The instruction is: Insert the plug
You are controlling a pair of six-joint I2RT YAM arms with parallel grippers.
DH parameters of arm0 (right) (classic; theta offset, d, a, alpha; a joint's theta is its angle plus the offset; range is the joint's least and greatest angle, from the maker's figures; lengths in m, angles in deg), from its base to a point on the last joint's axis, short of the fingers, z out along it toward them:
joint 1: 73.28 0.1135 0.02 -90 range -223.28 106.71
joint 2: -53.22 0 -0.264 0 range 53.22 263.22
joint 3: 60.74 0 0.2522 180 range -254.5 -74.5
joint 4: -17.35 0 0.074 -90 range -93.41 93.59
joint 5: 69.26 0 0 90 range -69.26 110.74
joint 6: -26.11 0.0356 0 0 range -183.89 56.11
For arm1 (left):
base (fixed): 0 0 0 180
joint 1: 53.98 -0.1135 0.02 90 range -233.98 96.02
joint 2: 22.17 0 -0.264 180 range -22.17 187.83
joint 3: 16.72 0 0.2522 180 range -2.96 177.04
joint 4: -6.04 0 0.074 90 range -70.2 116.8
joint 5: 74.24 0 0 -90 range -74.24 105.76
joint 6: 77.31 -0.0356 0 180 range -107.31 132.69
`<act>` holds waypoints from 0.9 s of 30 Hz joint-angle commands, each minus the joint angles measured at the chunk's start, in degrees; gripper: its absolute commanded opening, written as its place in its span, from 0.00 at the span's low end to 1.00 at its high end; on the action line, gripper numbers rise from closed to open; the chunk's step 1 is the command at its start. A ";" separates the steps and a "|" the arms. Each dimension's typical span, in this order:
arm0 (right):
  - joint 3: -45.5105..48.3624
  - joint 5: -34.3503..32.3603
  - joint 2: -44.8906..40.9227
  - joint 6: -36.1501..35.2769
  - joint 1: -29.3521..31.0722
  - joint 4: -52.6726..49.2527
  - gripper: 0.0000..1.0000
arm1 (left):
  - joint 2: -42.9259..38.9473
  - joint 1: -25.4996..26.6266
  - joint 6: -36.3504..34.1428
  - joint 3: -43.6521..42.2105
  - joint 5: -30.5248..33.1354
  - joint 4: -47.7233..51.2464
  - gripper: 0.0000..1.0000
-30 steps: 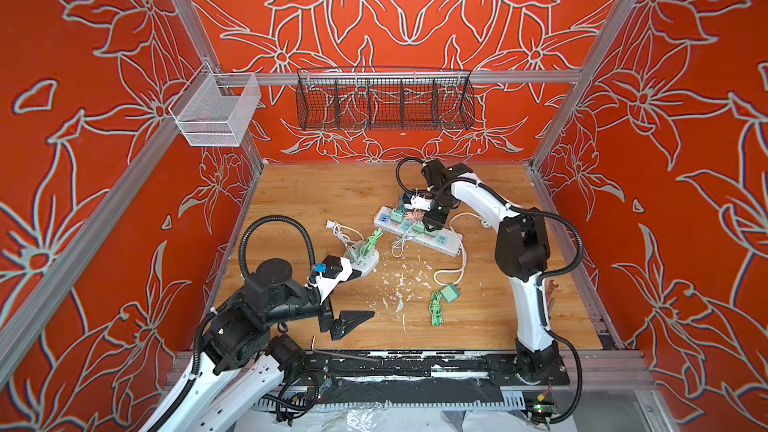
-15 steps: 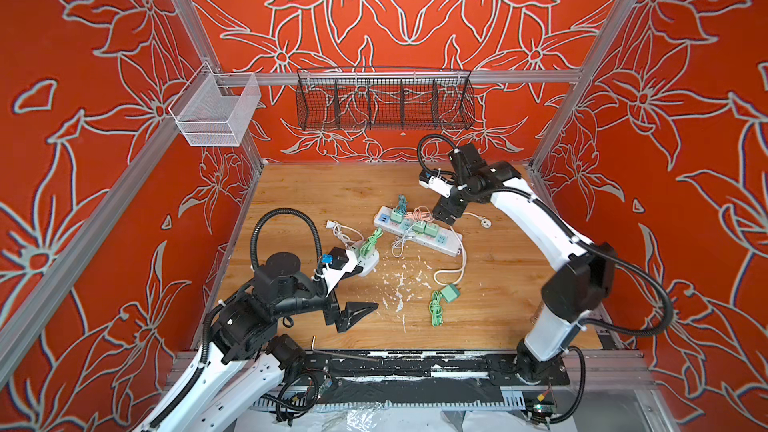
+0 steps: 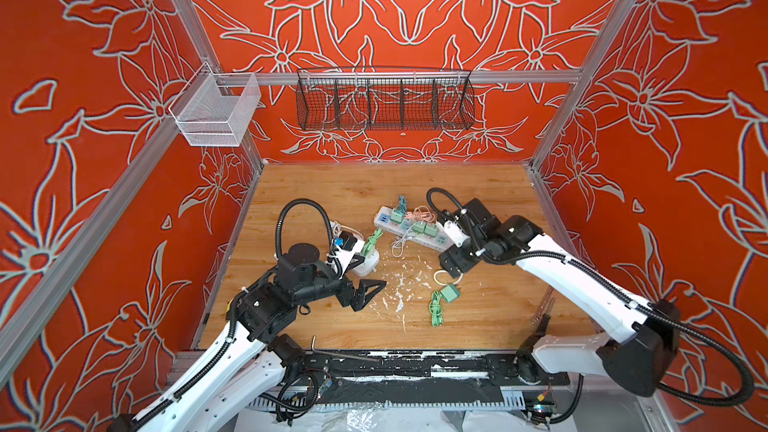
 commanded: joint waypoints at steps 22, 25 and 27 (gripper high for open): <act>21.67 11.72 5.17 26.59 5.13 29.12 0.94 | 3.71 -0.12 4.79 -2.19 7.36 -9.64 0.97; 17.78 9.78 7.99 25.43 7.71 25.62 0.92 | 3.27 -0.12 4.77 -2.23 7.71 -9.43 0.97; 15.95 6.48 8.99 24.58 8.80 22.55 0.92 | 2.68 -0.16 4.74 -2.37 8.45 -9.22 0.97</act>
